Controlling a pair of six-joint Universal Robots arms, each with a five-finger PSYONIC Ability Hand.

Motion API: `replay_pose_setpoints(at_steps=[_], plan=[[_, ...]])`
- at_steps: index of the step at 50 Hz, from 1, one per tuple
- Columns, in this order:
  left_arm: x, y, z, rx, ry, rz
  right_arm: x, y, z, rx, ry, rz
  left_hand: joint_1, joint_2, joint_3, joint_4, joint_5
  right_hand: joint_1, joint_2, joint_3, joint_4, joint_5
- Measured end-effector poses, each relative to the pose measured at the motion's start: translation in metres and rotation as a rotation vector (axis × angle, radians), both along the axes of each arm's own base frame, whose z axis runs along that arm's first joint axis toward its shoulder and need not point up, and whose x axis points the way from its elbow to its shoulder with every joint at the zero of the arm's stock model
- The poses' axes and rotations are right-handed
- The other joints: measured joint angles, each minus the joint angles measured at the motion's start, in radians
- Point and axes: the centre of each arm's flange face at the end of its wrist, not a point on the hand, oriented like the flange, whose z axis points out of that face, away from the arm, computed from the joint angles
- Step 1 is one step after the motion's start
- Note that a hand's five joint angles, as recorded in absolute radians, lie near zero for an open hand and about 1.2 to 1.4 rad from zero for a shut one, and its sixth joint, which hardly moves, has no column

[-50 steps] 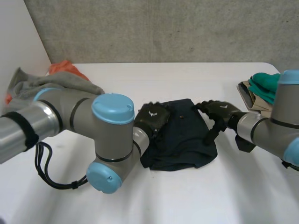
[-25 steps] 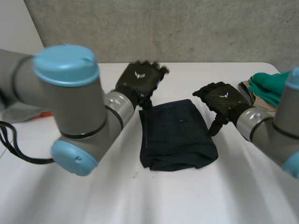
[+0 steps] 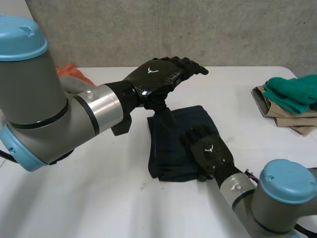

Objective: Fold the laundry.

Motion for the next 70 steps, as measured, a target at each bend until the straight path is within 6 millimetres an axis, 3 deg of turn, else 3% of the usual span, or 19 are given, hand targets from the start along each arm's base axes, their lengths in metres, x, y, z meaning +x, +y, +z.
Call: replay_pose_setpoints(at_steps=[10,13,14,15,16,21,25,28,31,36,42,44,45,48,52,55,61,68,70], plan=[[0.0,0.001,-0.001,0.0,-0.001,0.003,0.015,-0.034,0.002,-0.1,-0.043,-0.071,0.0,0.0,0.0,0.0,0.0,0.149,0.165,0.163,0.157,0.125],[0.0,0.001,0.0,-0.002,0.001,0.003,0.022,-0.045,0.004,-0.119,-0.054,-0.071,0.0,0.0,0.0,0.0,0.0,0.53,0.548,0.543,0.517,0.429],[0.0,0.001,0.0,-0.002,0.001,0.003,0.022,-0.045,0.004,-0.119,-0.054,-0.071,0.0,0.0,0.0,0.0,0.0,0.53,0.548,0.543,0.517,0.429],[0.0,0.001,0.001,-0.002,0.001,0.004,0.024,-0.049,0.004,-0.124,-0.057,-0.07,0.0,0.0,0.0,0.0,0.0,0.75,0.821,0.79,0.781,0.661],[0.0,0.001,0.001,-0.003,0.002,0.004,0.026,-0.054,0.005,-0.129,-0.059,-0.07,0.0,0.0,0.0,0.0,0.0,0.79,0.905,0.889,0.88,0.758],[0.001,0.0,0.001,-0.005,0.003,0.006,0.033,-0.07,0.013,-0.148,-0.073,-0.07,0.0,0.0,0.0,0.0,0.0,0.806,0.955,0.954,0.979,0.87],[0.001,-0.001,0.005,-0.019,0.013,0.009,0.04,-0.088,0.041,-0.209,-0.131,-0.061,0.0,0.0,0.0,-0.001,0.0,0.806,0.955,0.954,0.98,0.87],[0.0,-0.003,0.01,-0.042,0.034,0.011,0.037,-0.111,0.078,-0.283,-0.213,-0.068,0.0,0.0,0.0,-0.001,0.0,0.813,0.955,0.954,0.98,0.87],[-0.001,-0.003,0.018,-0.063,0.065,0.015,0.021,-0.142,0.12,-0.364,-0.31,-0.101,0.0,0.0,0.0,-0.001,0.0,0.817,0.955,0.954,0.981,0.876],[0.002,-0.001,0.036,-0.084,0.132,0.021,-0.03,-0.194,0.183,-0.49,-0.444,-0.194,0.0,0.0,0.0,-0.001,0.0,0.817,0.955,0.954,0.984,0.892],[0.002,0.004,0.043,-0.074,0.165,0.012,-0.109,-0.243,0.209,-0.583,-0.463,-0.32,0.0,0.0,0.0,-0.001,0.0,0.817,0.955,0.961,0.986,0.892],[0.002,0.006,0.043,-0.069,0.167,0.006,-0.147,-0.263,0.203,-0.594,-0.437,-0.368,0.0,0.0,0.0,-0.001,0.0,0.817,0.955,0.961,0.986,0.892],[0.001,0.006,0.043,-0.068,0.166,0.005,-0.153,-0.266,0.201,-0.594,-0.432,-0.374,0.0,0.0,0.0,-0.001,0.0,0.817,0.955,0.961,0.986,0.892],[-0.001,0.009,0.04,-0.061,0.162,-0.004,-0.199,-0.291,0.174,-0.567,-0.381,-0.406,0.0,0.0,0.0,-0.001,0.0,0.817,0.955,0.97,0.986,0.892],[-0.004,0.012,0.036,-0.053,0.153,-0.014,-0.231,-0.31,0.134,-0.505,-0.337,-0.401,0.0,0.0,0.0,-0.001,0.0,0.817,0.955,0.974,0.986,0.892],[-0.007,0.015,0.03,-0.043,0.144,-0.025,-0.26,-0.323,0.076,-0.408,-0.304,-0.382,0.0,0.0,0.0,-0.001,0.0,0.817,0.959,0.974,0.987,0.892],[-0.011,0.016,0.022,-0.03,0.134,-0.034,-0.29,-0.324,0.016,-0.299,-0.285,-0.363,0.0,0.001,0.0,0.0,0.0,0.817,0.959,0.977,0.987,0.942],[-0.014,0.021,0.022,-0.029,0.134,-0.049,-0.309,-0.319,0.01,-0.285,-0.273,-0.363,0.0,0.001,0.0,0.0,0.0,0.812,0.951,0.967,0.979,0.945],[-0.015,0.023,0.022,-0.03,0.135,-0.053,-0.311,-0.317,0.017,-0.298,-0.268,-0.368,0.0,0.0,0.0,0.0,0.0,0.636,0.713,0.73,0.737,0.714]])
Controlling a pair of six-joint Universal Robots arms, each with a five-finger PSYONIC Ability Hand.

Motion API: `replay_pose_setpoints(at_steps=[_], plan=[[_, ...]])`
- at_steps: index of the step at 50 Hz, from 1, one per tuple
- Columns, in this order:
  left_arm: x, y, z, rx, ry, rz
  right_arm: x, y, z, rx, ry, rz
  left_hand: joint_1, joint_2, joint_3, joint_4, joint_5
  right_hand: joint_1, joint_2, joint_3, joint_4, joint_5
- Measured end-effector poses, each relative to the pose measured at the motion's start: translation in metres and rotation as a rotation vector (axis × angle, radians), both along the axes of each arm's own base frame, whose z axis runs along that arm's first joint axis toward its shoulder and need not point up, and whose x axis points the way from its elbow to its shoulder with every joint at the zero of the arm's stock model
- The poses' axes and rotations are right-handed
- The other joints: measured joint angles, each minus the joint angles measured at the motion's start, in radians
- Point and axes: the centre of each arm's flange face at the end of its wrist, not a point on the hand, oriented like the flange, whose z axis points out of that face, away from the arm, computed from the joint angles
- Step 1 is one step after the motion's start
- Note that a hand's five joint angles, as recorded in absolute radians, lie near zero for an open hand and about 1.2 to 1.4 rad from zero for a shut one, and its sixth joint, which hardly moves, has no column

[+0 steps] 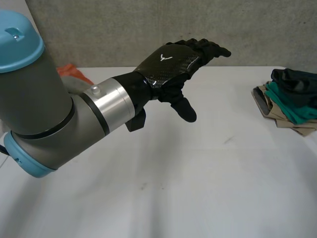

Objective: Fold the laundry.

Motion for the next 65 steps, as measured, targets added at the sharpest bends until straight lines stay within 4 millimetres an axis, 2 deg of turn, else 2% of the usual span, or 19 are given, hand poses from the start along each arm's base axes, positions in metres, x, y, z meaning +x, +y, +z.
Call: replay_pose_setpoints(at_steps=[3,5,8,11,17,22,25,26,28,32,35,38,42,44,46,49,53,57,65], plan=[[-0.001,0.003,0.001,-0.002,0.002,-0.009,-0.002,0.004,0.017,-0.02,0.006,-0.023,0.0,0.0,0.0,0.0,0.0,-0.497,-0.534,-0.519,-0.521,-0.507],[-0.002,0.006,0.002,-0.003,0.003,-0.014,-0.004,0.009,0.032,-0.029,0.004,-0.046,0.0,0.0,0.0,0.0,0.0,-0.629,-0.688,-0.695,-0.704,-0.685],[-0.003,0.009,0.003,-0.004,0.004,-0.021,-0.007,0.015,0.045,-0.023,-0.003,-0.072,0.0,0.0,0.0,0.0,0.0,-0.631,-0.706,-0.723,-0.735,-0.714],[-0.004,0.011,0.003,-0.005,0.005,-0.028,-0.022,0.033,0.066,0.025,-0.027,-0.139,0.0,0.0,0.0,0.0,0.0,-0.631,-0.706,-0.723,-0.736,-0.714],[-0.004,0.015,0.007,-0.013,0.012,-0.031,-0.057,0.06,0.08,0.145,-0.032,-0.276,0.0,-0.001,0.0,-0.001,0.0,-0.631,-0.706,-0.723,-0.736,-0.714],[0.0,0.013,0.017,-0.032,0.033,0.007,-0.099,0.078,0.103,0.178,0.115,-0.519,0.0,0.0,0.0,0.0,0.0,-0.631,-0.706,-0.723,-0.736,-0.714],[0.006,0.006,0.026,-0.049,0.053,0.065,-0.108,0.081,0.115,0.157,0.191,-0.608,0.0,0.0,0.0,0.0,0.0,-0.631,-0.706,-0.723,-0.736,-0.714],[0.013,-0.002,0.033,-0.065,0.069,0.121,-0.109,0.079,0.133,0.09,0.282,-0.689,0.0,0.001,0.0,0.0,0.0,-0.631,-0.706,-0.723,-0.736,-0.714],[0.02,-0.011,0.038,-0.081,0.084,0.176,-0.103,0.077,0.143,0.036,0.317,-0.71,0.012,0.013,0.01,0.011,0.008,-0.631,-0.706,-0.723,-0.736,-0.714],[0.049,-0.049,0.054,-0.136,0.123,0.36,-0.067,0.072,0.181,-0.169,0.356,-0.689,0.11,0.088,0.081,0.093,0.078,-0.631,-0.706,-0.723,-0.736,-0.714],[0.078,-0.082,0.059,-0.187,0.119,0.496,-0.021,0.079,0.21,-0.322,0.333,-0.584,0.107,0.089,0.082,0.093,0.077,-0.631,-0.706,-0.723,-0.736,-0.714],[0.106,-0.118,0.054,-0.247,0.07,0.617,0.032,0.094,0.221,-0.399,0.3,-0.419,0.105,0.085,0.079,0.082,0.064,-0.631,-0.706,-0.723,-0.736,-0.714],[0.142,-0.166,0.03,-0.332,-0.06,0.756,0.102,0.122,0.207,-0.389,0.273,-0.173,0.053,0.035,0.03,0.033,0.009,-0.631,-0.706,-0.723,-0.736,-0.714],[0.159,-0.187,0.014,-0.366,-0.133,0.809,0.122,0.133,0.198,-0.368,0.269,-0.103,0.038,0.022,0.018,0.017,0.001,-0.631,-0.706,-0.723,-0.736,-0.714],[0.182,-0.214,-0.012,-0.406,-0.236,0.868,0.158,0.155,0.174,-0.302,0.27,0.023,0.037,0.019,0.017,0.014,0.001,-0.631,-0.706,-0.723,-0.736,-0.714],[0.204,-0.242,-0.049,-0.442,-0.356,0.909,0.184,0.177,0.147,-0.217,0.283,0.112,0.037,0.019,0.017,0.014,0.001,-0.631,-0.706,-0.723,-0.736,-0.714],[0.221,-0.264,-0.089,-0.463,-0.461,0.917,0.202,0.197,0.12,-0.126,0.311,0.168,0.037,0.019,0.017,0.014,0.001,-0.631,-0.706,-0.723,-0.736,-0.714],[0.237,-0.288,-0.143,-0.457,-0.559,0.895,0.213,0.214,0.09,-0.011,0.364,0.195,0.038,0.021,0.019,0.017,0.002,-0.631,-0.706,-0.723,-0.736,-0.714],[0.245,-0.302,-0.188,-0.413,-0.6,0.867,0.208,0.223,0.068,0.1,0.41,0.169,0.154,0.137,0.129,0.136,0.122,-0.631,-0.706,-0.723,-0.736,-0.714]])
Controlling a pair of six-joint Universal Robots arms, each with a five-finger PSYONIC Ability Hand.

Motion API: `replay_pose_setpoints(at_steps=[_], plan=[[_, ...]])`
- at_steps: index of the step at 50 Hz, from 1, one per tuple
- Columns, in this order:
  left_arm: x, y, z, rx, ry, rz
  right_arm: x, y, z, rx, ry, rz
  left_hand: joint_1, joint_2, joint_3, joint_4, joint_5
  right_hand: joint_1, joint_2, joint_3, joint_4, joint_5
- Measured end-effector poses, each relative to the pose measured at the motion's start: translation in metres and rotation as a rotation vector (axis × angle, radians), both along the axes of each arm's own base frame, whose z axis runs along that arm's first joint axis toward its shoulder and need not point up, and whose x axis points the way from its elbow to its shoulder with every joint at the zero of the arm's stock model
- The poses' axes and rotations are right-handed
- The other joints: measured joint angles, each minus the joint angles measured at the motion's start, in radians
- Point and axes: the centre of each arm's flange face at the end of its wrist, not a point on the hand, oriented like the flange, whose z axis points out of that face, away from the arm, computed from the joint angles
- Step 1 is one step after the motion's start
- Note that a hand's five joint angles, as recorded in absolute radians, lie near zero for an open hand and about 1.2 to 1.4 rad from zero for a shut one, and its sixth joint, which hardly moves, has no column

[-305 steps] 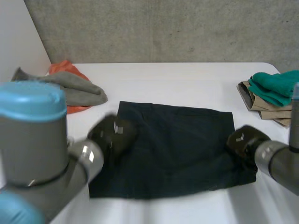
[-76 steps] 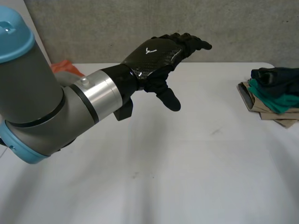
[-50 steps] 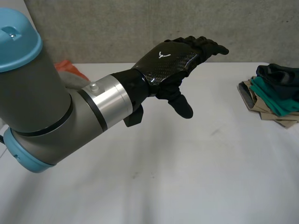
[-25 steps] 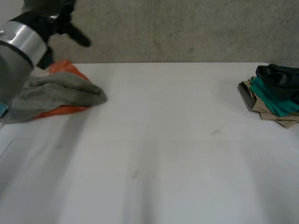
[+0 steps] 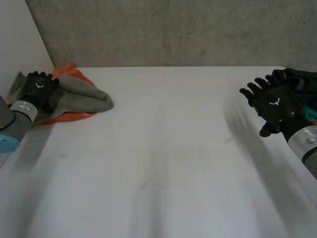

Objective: Fold the laundry.

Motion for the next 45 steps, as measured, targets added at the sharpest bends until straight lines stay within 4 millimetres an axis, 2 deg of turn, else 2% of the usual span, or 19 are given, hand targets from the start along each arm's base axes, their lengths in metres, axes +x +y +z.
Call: replay_pose_setpoints(at_steps=[3,4,6,7,11,13,16,17,18,19,23,24,25,26,30,34,39,44,45], plan=[[-0.001,-0.001,-0.006,0.012,0.004,-0.006,-0.003,0.001,-0.004,0.019,0.002,-0.012,0.164,0.154,0.155,0.147,0.145,0.0,0.0,0.0,0.0,0.0],[-0.001,-0.001,-0.007,0.015,0.005,-0.009,-0.004,0.001,-0.004,0.023,0.002,-0.015,0.298,0.279,0.279,0.281,0.273,0.0,0.0,0.0,0.0,0.0],[-0.003,-0.001,-0.009,0.017,0.007,-0.014,-0.005,0.002,-0.006,0.029,0.001,-0.022,0.298,0.279,0.279,0.281,0.273,0.0,0.0,0.0,0.0,0.0],[-0.004,0.0,-0.01,0.019,0.008,-0.019,-0.007,0.002,-0.007,0.033,0.0,-0.028,0.733,0.702,0.698,0.689,0.664,0.0,0.0,0.0,0.0,0.0],[-0.012,0.003,-0.005,0.003,0.006,-0.027,-0.013,0.001,-0.008,0.041,-0.003,-0.046,0.791,0.845,0.844,0.852,0.801,0.0,0.0,0.0,0.0,0.0],[-0.018,0.005,0.003,-0.02,0.005,-0.028,-0.015,0.0,-0.008,0.042,-0.003,-0.054,0.791,0.847,0.846,0.854,0.801,0.0,0.0,0.0,0.0,0.0],[-0.035,0.014,0.039,-0.124,0.019,-0.022,-0.02,-0.002,-0.006,0.037,-0.006,-0.071,0.791,0.848,0.847,0.856,0.801,0.0,0.0,0.0,0.0,0.0],[-0.035,0.014,0.039,-0.124,0.019,-0.022,-0.02,-0.002,-0.006,0.037,-0.006,-0.071,0.791,0.848,0.847,0.856,0.801,0.0,0.0,0.0,0.0,0.0],[-0.044,0.02,0.061,-0.18,0.037,-0.023,-0.021,-0.003,-0.004,0.03,-0.009,-0.081,0.791,0.849,0.847,0.856,0.801,0.0,0.0,0.0,0.0,0.0],[-0.049,0.024,0.071,-0.204,0.049,-0.028,-0.022,-0.004,-0.002,0.026,-0.01,-0.086,0.791,0.849,0.847,0.856,0.801,0.0,0.0,0.0,0.0,0.0],[-0.083,0.06,0.143,-0.339,0.159,-0.098,-0.027,-0.01,0.013,0.006,-0.035,-0.143,0.791,0.851,0.85,0.856,0.801,0.0,0.0,0.0,0.0,0.0],[-0.083,0.06,0.143,-0.339,0.159,-0.098,-0.027,-0.01,0.013,0.006,-0.035,-0.143,0.791,0.851,0.85,0.856,0.801,0.0,0.0,0.0,0.0,0.0],[-0.096,0.08,0.172,-0.383,0.212,-0.142,-0.03,-0.013,0.02,0.008,-0.061,-0.18,0.791,0.851,0.851,0.856,0.801,0.0,0.0,0.0,0.0,0.0],[-0.102,0.092,0.188,-0.404,0.24,-0.166,-0.031,-0.015,0.024,0.014,-0.08,-0.2,0.791,0.851,0.851,0.856,0.801,0.0,0.0,0.0,0.0,0.0],[-0.123,0.133,0.226,-0.435,0.328,-0.257,-0.035,-0.018,0.036,0.069,-0.169,-0.258,0.791,0.853,0.851,0.856,0.801,0.0,0.0,0.001,0.0,0.0],[-0.143,0.168,0.245,-0.42,0.385,-0.337,-0.034,-0.017,0.043,0.163,-0.26,-0.275,0.791,0.853,0.852,0.856,0.801,0.0,0.0,0.0,0.0,0.0],[-0.17,0.211,0.255,-0.358,0.429,-0.438,-0.026,-0.012,0.048,0.343,-0.389,-0.23,0.791,0.853,0.852,0.856,0.801,0.0,0.0,0.001,0.0,0.0],[-0.183,0.229,0.255,-0.324,0.438,-0.482,-0.009,-0.007,0.042,0.491,-0.494,-0.148,0.791,0.853,0.852,0.856,0.801,0.0,0.0,0.0,0.0,0.0],[-0.188,0.236,0.255,-0.316,0.441,-0.499,0.005,-0.004,0.036,0.564,-0.543,-0.101,0.791,0.853,0.852,0.856,0.801,0.0,0.0,0.0,0.0,0.0]])
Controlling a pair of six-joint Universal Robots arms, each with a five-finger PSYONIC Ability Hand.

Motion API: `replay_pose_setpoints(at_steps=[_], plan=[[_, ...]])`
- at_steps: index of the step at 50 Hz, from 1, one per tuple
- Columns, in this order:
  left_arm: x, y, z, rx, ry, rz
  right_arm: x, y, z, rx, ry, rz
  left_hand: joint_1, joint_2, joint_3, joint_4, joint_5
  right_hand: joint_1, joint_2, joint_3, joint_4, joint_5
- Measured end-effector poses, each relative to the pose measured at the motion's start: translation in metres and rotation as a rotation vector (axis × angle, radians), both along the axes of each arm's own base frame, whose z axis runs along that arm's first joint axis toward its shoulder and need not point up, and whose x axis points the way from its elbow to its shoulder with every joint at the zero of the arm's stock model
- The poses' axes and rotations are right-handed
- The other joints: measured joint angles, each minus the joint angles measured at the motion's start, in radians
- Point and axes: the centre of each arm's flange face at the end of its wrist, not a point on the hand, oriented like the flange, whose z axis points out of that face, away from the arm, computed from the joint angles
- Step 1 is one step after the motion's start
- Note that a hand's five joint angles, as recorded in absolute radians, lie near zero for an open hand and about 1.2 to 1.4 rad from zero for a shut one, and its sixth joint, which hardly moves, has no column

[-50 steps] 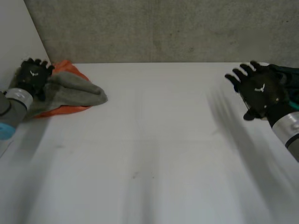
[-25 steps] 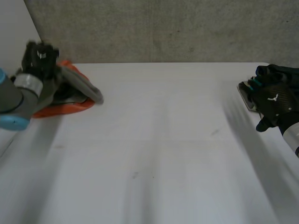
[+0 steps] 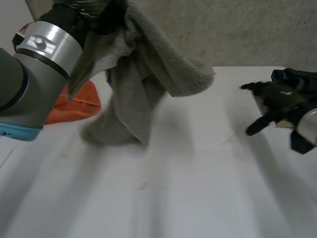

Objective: Fold the laundry.

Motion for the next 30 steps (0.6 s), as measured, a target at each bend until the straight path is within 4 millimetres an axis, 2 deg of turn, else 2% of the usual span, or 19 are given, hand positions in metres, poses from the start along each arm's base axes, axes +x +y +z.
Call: replay_pose_setpoints(at_steps=[6,7,8,9,10,12,15,16,17,18,21,23,28,29,30], plan=[[-0.015,0.019,0.001,0.007,0.004,-0.044,0.049,0.014,-0.027,0.161,-0.146,0.131,0.0,0.0,0.0,0.0,0.0,0.0,0.0,0.001,0.0,0.0],[-0.016,0.02,0.001,0.007,0.005,-0.046,0.053,0.015,-0.029,0.169,-0.152,0.139,0.0,0.0,0.0,0.0,0.0,0.0,0.0,0.0,0.0,0.0],[-0.018,0.025,0.003,0.004,0.009,-0.055,0.069,0.019,-0.038,0.204,-0.178,0.173,0.0,0.0,0.0,0.0,0.0,0.0,0.0,0.0,0.0,0.0],[-0.019,0.026,0.004,0.003,0.01,-0.057,0.072,0.02,-0.04,0.212,-0.183,0.18,0.0,0.0,0.0,0.0,0.0,0.0,0.0,0.0,0.0,0.0],[-0.02,0.031,0.006,0.0,0.014,-0.064,0.087,0.023,-0.047,0.241,-0.201,0.208,0.0,0.0,0.0,0.0,0.0,0.0,0.0,0.0,0.0,0.0],[-0.022,0.035,0.008,-0.004,0.018,-0.07,0.1,0.028,-0.054,0.269,-0.217,0.236,0.0,0.0,0.0,0.0,0.0,0.0,0.0,0.0,0.0,0.0],[-0.024,0.043,0.012,-0.006,0.023,-0.084,0.132,0.041,-0.069,0.321,-0.252,0.292,0.0,0.0,0.0,0.0,0.0,0.001,0.001,0.0,0.0,0.0],[-0.024,0.043,0.012,-0.006,0.023,-0.084,0.132,0.041,-0.069,0.321,-0.252,0.292,0.0,0.0,0.0,0.0,0.0,0.001,0.001,0.0,0.0,0.0],[-0.025,0.046,0.012,-0.002,0.024,-0.089,0.143,0.044,-0.075,0.332,-0.267,0.3,0.0,0.0,0.0,0.001,0.0,0.098,0.109,0.109,0.109,0.11],[-0.025,0.048,0.012,0.0,0.024,-0.09,0.147,0.045,-0.076,0.332,-0.273,0.299,0.0,0.0,0.0,0.001,0.0,0.143,0.153,0.153,0.152,0.154],[-0.026,0.053,0.012,0.015,0.026,-0.088,0.158,0.041,-0.08,0.307,-0.302,0.266,0.0,0.0,0.0,0.004,0.0,0.67,0.692,0.677,0.672,0.671],[-0.026,0.054,0.012,0.026,0.03,-0.076,0.159,0.036,-0.077,0.269,-0.318,0.235,0.0,0.0,0.0,0.004,0.0,0.896,0.919,0.898,0.896,0.893],[-0.023,0.054,0.011,0.042,0.042,-0.042,0.152,0.021,-0.059,0.167,-0.33,0.173,0.0,0.0,0.0,0.004,0.0,0.914,0.964,0.973,0.978,0.949],[-0.02,0.054,0.012,0.044,0.049,-0.029,0.143,0.011,-0.045,0.105,-0.325,0.14,0.0,0.0,0.0,0.004,0.0,0.914,0.964,0.973,0.981,0.949],[-0.02,0.054,0.013,0.044,0.051,-0.025,0.141,0.009,-0.042,0.092,-0.324,0.134,0.0,0.0,0.0,0.004,0.0,0.914,0.964,0.973,0.981,0.949]])
